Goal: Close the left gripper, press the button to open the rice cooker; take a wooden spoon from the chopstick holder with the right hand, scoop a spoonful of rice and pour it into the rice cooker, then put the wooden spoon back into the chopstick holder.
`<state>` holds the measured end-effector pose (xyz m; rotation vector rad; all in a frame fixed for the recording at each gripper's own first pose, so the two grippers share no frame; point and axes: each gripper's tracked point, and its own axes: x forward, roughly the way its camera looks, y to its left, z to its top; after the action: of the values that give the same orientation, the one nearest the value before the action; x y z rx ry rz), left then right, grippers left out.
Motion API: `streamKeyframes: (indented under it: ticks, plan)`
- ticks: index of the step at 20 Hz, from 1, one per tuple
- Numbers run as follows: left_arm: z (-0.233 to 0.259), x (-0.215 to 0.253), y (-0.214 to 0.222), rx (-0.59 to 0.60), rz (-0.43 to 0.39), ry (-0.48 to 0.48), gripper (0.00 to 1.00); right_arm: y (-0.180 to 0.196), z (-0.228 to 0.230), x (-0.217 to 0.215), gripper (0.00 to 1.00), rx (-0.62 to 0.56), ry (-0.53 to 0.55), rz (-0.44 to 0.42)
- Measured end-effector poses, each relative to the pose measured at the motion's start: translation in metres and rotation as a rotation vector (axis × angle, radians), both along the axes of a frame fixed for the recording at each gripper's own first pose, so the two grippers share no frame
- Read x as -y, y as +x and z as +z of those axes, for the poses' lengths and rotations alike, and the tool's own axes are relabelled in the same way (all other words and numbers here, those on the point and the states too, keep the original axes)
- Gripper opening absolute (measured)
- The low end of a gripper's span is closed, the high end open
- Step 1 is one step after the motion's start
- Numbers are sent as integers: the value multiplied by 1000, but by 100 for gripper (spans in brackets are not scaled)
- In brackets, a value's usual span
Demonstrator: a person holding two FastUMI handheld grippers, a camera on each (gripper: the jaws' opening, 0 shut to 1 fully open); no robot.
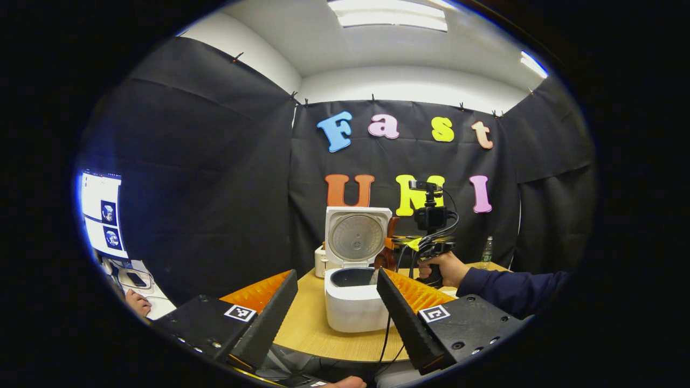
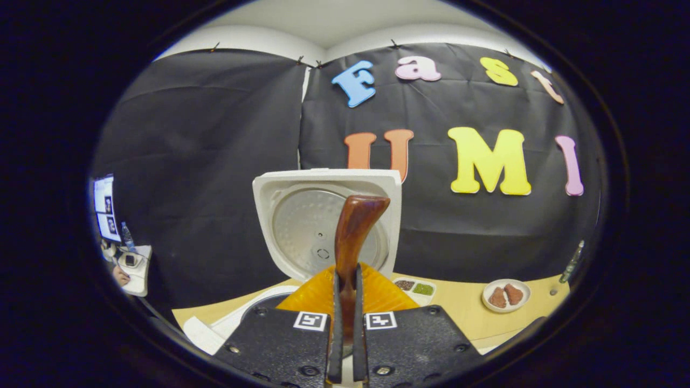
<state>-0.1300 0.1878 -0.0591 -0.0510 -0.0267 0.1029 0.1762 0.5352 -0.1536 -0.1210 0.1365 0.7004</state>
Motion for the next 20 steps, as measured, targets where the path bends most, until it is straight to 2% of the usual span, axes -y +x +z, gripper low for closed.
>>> streamKeyframes:
  ticks: [7, 11, 15, 20]
  plan:
    - [7, -2, -6, 3, 10, -8, 94, -19, -4, -23, 13, 135, -127, 54]
    - [6, 3, -6, -6, 4, -1, 94, -28, 2, -24, 13, 209, -175, 36]
    - [8, 12, -4, -7, -14, -3, 94, -37, 15, -21, 13, 253, -164, 6]
    - [11, 24, 0, -7, -28, 1, 94, -24, 45, 32, 13, 248, -53, -47]
